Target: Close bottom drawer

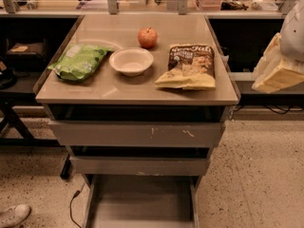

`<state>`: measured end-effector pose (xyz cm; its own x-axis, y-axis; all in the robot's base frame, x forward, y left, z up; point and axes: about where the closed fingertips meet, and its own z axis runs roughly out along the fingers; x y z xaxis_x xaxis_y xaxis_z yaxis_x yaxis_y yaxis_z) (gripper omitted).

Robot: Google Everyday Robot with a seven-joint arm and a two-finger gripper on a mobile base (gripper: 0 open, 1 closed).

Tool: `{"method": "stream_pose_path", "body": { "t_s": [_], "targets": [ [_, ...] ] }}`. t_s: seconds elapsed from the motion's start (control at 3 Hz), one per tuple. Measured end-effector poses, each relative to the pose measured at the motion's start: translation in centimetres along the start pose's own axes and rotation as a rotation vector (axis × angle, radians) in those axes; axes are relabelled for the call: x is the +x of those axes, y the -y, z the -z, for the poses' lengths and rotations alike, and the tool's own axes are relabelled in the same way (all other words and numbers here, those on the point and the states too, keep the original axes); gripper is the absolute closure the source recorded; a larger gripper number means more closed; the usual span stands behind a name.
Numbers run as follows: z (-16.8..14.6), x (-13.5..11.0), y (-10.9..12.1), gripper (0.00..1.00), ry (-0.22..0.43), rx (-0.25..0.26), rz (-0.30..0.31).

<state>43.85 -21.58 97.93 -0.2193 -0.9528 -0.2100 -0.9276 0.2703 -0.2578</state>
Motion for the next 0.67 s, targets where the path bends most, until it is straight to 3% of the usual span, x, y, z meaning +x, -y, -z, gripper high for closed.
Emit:
{"method": "stream_pose_path", "body": {
  "t_s": [0.33, 0.67],
  "targets": [
    [0.00, 0.00, 0.00, 0.88, 0.000, 0.000, 0.000],
    [-0.01, 0.15, -0.41, 1.00, -0.015, 0.005, -0.007]
  ]
}}
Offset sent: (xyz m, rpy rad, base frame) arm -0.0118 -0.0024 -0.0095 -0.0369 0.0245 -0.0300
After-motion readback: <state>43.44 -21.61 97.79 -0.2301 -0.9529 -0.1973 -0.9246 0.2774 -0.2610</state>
